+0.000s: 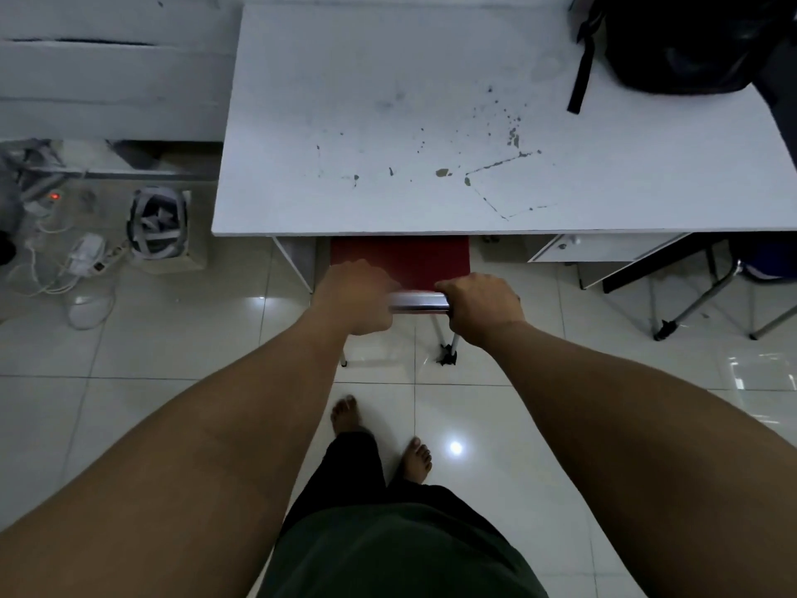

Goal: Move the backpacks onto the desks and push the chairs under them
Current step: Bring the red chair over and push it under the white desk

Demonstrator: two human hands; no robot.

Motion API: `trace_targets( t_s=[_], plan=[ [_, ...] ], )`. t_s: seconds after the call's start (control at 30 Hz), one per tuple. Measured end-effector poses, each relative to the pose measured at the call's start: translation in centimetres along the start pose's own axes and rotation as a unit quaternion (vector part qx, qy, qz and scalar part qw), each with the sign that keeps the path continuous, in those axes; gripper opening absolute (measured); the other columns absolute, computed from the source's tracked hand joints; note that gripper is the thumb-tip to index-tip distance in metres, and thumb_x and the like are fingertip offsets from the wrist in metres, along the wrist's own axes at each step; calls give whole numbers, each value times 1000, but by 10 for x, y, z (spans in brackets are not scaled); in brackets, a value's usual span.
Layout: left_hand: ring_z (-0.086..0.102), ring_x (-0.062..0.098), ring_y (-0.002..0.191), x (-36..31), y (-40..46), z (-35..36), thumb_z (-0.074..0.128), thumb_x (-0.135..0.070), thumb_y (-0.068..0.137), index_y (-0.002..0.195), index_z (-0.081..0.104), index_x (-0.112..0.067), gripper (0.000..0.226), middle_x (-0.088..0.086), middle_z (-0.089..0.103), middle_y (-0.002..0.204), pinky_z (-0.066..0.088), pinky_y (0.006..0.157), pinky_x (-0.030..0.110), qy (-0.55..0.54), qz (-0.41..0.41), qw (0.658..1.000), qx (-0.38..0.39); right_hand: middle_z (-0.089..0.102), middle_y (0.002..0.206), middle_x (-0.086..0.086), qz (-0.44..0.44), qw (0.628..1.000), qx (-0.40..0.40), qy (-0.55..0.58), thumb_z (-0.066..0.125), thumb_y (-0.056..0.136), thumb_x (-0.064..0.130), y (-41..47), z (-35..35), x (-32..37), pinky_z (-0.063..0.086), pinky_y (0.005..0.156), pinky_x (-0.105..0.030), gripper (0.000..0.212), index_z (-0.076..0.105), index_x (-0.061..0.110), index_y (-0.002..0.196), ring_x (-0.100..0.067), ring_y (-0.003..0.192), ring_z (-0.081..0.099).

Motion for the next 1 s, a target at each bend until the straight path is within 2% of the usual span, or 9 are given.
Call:
trace_targets(
  t_s=[0.2, 0.4, 0.53, 0.6, 0.73, 0.9, 1.0],
  plan=[
    [61, 16, 68, 17, 26, -13, 57, -40, 63, 110, 68, -50, 49, -11, 68, 73, 36, 57, 26, -8, 10, 1000, -2, 66, 72, 2, -6, 1000, -7, 3, 68, 77, 13, 32, -7, -6, 36, 55, -28, 27, 68, 29, 99, -20, 57, 47],
    [56, 17, 64, 27, 56, -20, 58, -35, 63, 107, 69, -47, 46, -8, 65, 71, 35, 57, 25, -25, 8, 1000, 1, 66, 72, 4, 1, 1000, -6, -4, 67, 76, 14, 63, -13, -22, 37, 54, -27, 27, 69, 32, 96, -20, 60, 53],
    [54, 18, 59, 32, 78, -26, 57, -33, 63, 97, 71, -40, 37, -6, 60, 65, 34, 54, 25, -16, 16, 1000, 7, 69, 85, 3, -9, 999, -1, -31, 65, 76, 17, 86, -15, -33, 42, 57, -29, 34, 67, 33, 106, -26, 73, 64],
    [51, 17, 56, 32, 85, -26, 57, -33, 63, 94, 71, -38, 35, -7, 58, 62, 33, 53, 24, -12, 29, 999, 5, 68, 88, 5, -24, 999, -14, -42, 66, 76, 20, 91, -13, -37, 40, 56, -28, 35, 67, 33, 108, -25, 74, 64],
    [54, 18, 59, 32, 85, -22, 56, -35, 64, 97, 71, -39, 36, -7, 61, 65, 32, 52, 24, -13, 50, 999, 3, 65, 86, 6, -28, 998, -32, -51, 68, 71, 23, 90, -9, -37, 34, 52, -26, 30, 67, 31, 100, -25, 71, 64],
    [52, 16, 58, 34, 86, -23, 56, -38, 63, 98, 71, -40, 38, -8, 61, 64, 21, 48, 21, -28, 58, 998, 5, 64, 84, 7, -8, 998, -33, -57, 66, 70, 25, 90, -9, -36, 28, 50, -24, 28, 66, 33, 97, -23, 69, 63],
    [53, 16, 58, 34, 86, -22, 56, -40, 64, 99, 71, -39, 39, -8, 63, 66, 23, 49, 21, -38, 66, 997, 5, 65, 85, 7, -1, 998, -32, -56, 67, 70, 27, 90, -9, -37, 30, 51, -24, 29, 66, 33, 99, -22, 70, 64]
  ],
)
Point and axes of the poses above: each hand's wrist, its own y-axis towards the middle knuckle, its own z-axis out of the palm, x = y × z, the point moved 4 cm from there along y, towards the middle knuckle
